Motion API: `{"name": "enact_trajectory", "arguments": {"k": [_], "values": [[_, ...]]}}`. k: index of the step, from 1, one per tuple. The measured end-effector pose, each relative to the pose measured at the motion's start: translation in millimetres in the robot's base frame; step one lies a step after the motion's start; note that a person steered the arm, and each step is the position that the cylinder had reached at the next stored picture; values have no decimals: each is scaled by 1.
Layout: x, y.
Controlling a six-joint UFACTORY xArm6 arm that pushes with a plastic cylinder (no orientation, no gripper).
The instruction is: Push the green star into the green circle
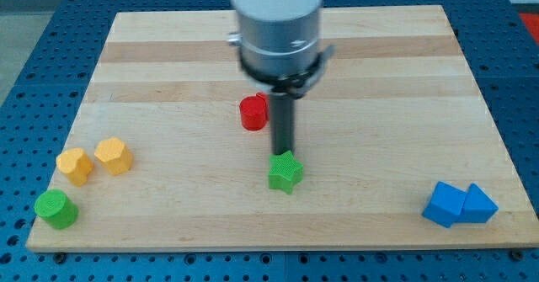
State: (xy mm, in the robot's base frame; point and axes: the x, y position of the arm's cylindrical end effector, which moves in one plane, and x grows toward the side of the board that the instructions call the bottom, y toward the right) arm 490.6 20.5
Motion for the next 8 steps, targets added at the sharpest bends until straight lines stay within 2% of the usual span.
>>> {"name": "enact_trajectory", "arguments": {"k": [1,2,3,5,6,8], "values": [[-20,49],[-12,65],[19,28],[58,-117],[57,-103],[18,9]]}}
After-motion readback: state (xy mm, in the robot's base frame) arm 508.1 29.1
